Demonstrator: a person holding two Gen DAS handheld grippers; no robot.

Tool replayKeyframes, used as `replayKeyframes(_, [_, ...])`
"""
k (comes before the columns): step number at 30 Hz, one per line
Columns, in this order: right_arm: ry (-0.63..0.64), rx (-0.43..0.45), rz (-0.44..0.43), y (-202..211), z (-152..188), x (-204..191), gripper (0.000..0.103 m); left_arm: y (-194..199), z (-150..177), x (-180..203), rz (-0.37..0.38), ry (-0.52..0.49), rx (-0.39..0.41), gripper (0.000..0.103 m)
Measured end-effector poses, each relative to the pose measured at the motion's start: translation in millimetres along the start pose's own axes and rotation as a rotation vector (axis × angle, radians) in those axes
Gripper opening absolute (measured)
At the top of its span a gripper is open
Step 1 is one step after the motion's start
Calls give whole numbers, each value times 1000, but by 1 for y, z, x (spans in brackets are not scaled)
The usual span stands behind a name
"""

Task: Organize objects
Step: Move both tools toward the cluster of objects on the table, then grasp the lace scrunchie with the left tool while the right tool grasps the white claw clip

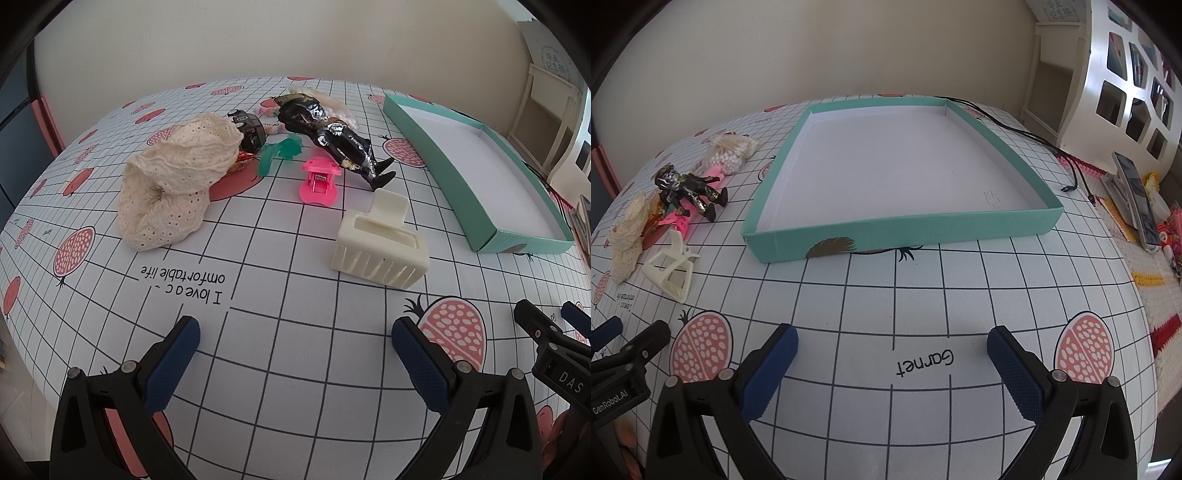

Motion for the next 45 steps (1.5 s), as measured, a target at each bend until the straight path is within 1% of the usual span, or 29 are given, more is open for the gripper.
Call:
replayKeyframes(19, [1,3,2,0,1,-1,103,1,-1,1,22,-5,1,103])
replayKeyframes(24, [5,-20,-10,-1,-4,2,103,1,-3,0,36,0,-14,103])
replayKeyframes(27, [-7,15,-15,8,-12,1,103,7,-8,-2,56,24,-4,103])
replayKeyframes(28, [-11,30,-20,12,-16,1,103,10,-10,-1,74,16,3,103])
replayKeyframes(30, [-10,56,-45,21,-28,-1,103,16,-15,-1,76,14,8,103])
replayKeyframes(33, [26,69,-60,34,-48,-10,103,22,-27,-4,69,16,-10,103])
replayKeyframes(35, [65,75,-73,44,-61,-20,103,27,-39,-8,85,27,-30,103])
replayKeyframes(38, [127,69,-104,56,-82,-36,103,33,-61,-21,87,66,-94,103])
replayKeyframes(43, [196,35,-168,67,-104,-65,103,43,-98,-40,35,57,-109,103])
replayKeyframes(45, [217,7,-185,68,-110,-75,103,44,-111,-48,43,64,-124,103])
Point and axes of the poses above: each gripper's, at about its wrist camera, not at the fingertips, and y roughly against the way its jaws point, x to its right, z to its underside, the point moved 4 cm from there along -y, roughly the way its jaws point, and after that the axes turned 7 degrees about y, right-handed, at the moved point
